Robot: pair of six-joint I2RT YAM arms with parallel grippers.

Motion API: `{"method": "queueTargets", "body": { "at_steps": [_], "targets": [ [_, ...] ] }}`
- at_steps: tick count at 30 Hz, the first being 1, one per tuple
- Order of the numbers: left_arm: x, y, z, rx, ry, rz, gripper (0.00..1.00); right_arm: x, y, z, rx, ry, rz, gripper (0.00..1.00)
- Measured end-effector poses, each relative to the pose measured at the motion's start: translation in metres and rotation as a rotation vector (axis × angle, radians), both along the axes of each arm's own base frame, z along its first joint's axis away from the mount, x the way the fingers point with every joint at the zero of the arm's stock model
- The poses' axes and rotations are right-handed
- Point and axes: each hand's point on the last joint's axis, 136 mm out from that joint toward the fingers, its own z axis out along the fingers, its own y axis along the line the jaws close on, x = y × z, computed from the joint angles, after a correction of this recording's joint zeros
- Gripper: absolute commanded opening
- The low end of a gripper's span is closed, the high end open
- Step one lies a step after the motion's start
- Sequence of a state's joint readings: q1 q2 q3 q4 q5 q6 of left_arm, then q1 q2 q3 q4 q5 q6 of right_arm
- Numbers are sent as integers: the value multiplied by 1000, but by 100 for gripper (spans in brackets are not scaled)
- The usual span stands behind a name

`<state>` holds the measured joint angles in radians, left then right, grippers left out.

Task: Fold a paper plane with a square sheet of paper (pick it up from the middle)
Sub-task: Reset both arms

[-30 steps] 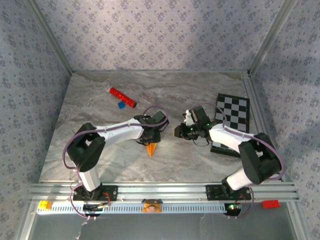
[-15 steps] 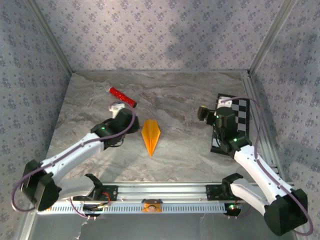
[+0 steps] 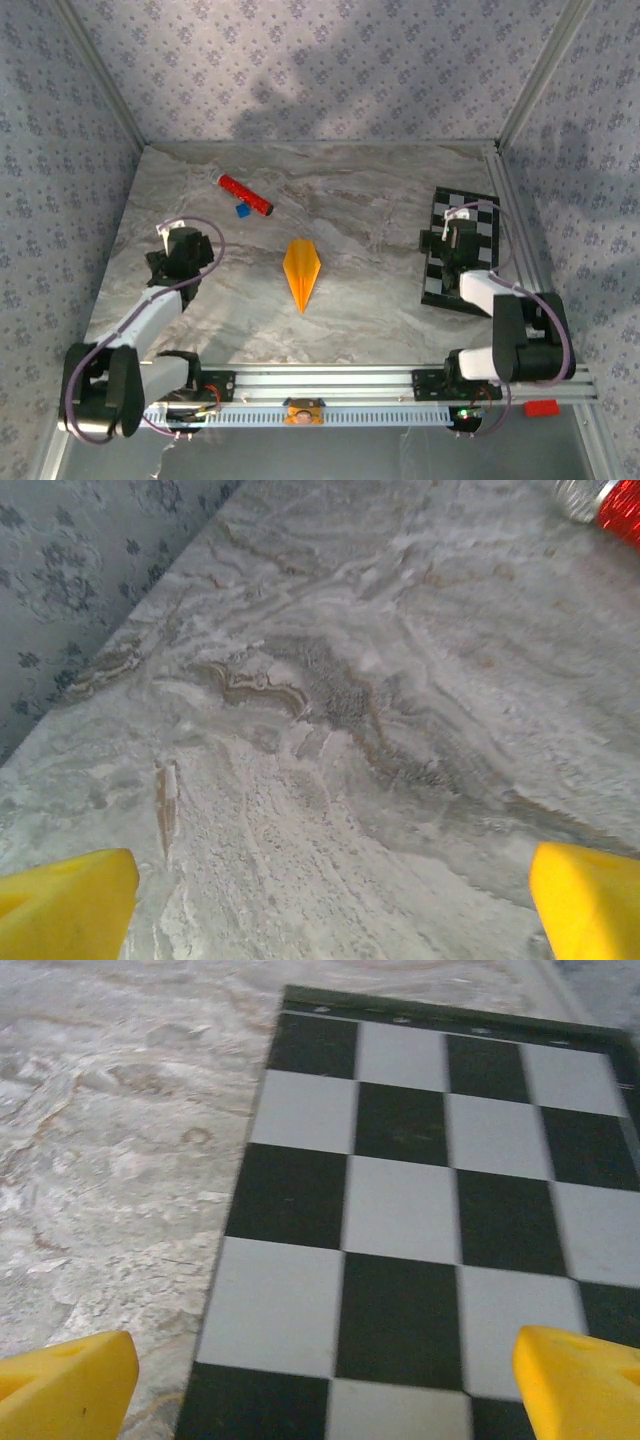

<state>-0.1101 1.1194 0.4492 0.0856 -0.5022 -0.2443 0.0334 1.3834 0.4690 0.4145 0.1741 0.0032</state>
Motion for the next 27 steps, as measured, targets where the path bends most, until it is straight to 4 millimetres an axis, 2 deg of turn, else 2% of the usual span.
{"method": "queueTargets", "body": {
  "at_steps": [3, 6, 10, 17, 20, 27],
  "targets": [
    [4, 1, -16, 5, -3, -27, 100, 8, 6, -11, 24, -16, 64, 96],
    [15, -4, -16, 8, -43, -76, 100, 8, 1, -18, 54, -54, 84, 95],
    [33, -4, -14, -4, -101, -124, 99, 11, 3, -11, 64, -97, 104, 100],
    [60, -19, -30, -17, -143, -247, 99, 15, 4, -5, 60, -126, 106, 100],
    [61, -21, -45, -37, -112, -268, 100, 15, 4, -5, 59, -128, 107, 100],
    [66, -19, -38, -34, -144, -269, 100, 15, 4, -4, 57, -129, 107, 100]
  ]
}}
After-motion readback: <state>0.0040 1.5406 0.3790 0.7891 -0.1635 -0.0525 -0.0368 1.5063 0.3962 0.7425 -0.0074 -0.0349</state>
